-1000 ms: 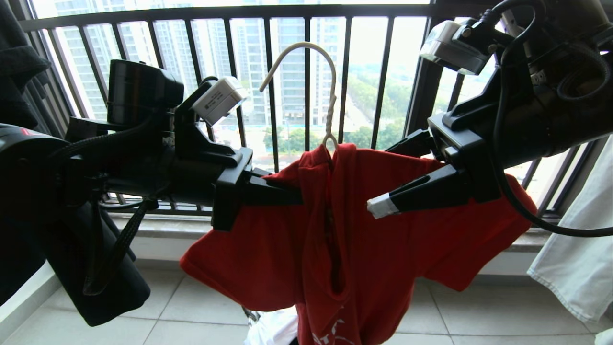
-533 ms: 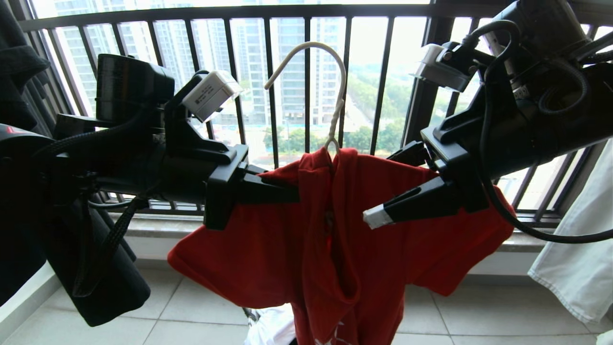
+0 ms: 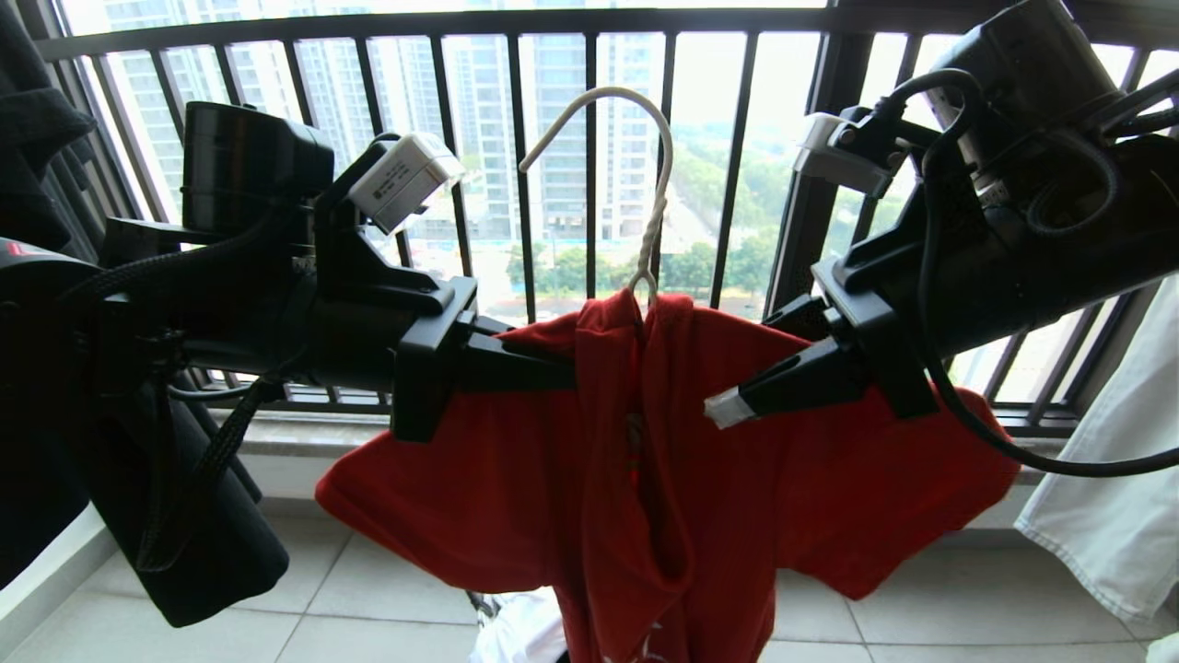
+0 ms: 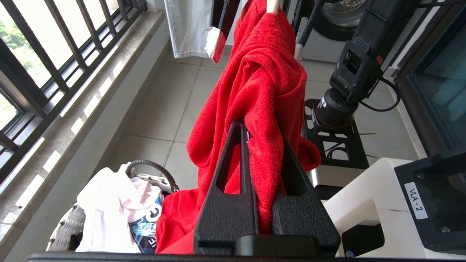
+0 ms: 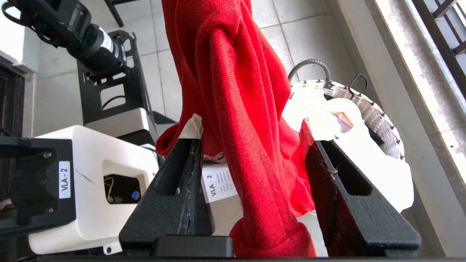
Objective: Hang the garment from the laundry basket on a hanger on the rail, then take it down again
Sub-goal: Hang the clothes on the clothes rack
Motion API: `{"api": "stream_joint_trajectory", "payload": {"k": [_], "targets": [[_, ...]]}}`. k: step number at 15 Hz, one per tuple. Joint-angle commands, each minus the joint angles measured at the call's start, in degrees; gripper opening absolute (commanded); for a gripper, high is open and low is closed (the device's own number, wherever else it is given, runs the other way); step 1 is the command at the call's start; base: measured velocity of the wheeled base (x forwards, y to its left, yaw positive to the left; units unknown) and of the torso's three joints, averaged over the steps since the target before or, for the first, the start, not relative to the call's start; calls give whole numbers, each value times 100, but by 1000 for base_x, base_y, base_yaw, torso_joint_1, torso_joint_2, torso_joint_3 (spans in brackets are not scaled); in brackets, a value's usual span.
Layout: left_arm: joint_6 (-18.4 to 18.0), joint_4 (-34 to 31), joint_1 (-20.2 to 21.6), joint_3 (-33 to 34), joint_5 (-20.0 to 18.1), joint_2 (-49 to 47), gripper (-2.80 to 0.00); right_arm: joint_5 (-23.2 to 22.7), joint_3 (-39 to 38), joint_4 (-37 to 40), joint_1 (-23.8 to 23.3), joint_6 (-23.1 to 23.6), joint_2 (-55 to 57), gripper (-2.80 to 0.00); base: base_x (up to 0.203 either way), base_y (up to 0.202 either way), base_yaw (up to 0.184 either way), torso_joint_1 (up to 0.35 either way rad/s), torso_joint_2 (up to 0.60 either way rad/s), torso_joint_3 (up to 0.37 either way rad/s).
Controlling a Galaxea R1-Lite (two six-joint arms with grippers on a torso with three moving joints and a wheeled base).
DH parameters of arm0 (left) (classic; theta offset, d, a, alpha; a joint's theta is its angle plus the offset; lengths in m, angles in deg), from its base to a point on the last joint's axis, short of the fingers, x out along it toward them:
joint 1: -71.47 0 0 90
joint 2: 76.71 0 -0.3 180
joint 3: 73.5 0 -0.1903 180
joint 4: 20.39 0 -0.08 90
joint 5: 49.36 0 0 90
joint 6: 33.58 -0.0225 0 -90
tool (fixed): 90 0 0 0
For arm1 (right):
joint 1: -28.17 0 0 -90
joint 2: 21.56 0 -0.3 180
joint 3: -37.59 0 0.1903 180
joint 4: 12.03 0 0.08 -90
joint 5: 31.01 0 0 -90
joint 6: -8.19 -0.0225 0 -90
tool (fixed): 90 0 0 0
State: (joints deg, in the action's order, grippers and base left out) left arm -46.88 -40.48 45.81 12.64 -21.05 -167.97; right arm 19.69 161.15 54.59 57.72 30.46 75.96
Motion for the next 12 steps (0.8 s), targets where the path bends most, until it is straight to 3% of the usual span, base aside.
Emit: {"api": "stream_joint_trajectory", "payload": {"k": [1,11,12], "targets": [[-6,7,0,-8,-28,3,-280,-16,9,25,7,14,12,-280,0,0,0,0,0,0],[-15,7,0,10,-28,29,-280,98,35,34,7,14,-32,-280,0,0,0,0,0,0],[-34,12,0,51,-37,29,-212,98,35,34,7,14,-28,-280,0,0,0,0,0,0]]}}
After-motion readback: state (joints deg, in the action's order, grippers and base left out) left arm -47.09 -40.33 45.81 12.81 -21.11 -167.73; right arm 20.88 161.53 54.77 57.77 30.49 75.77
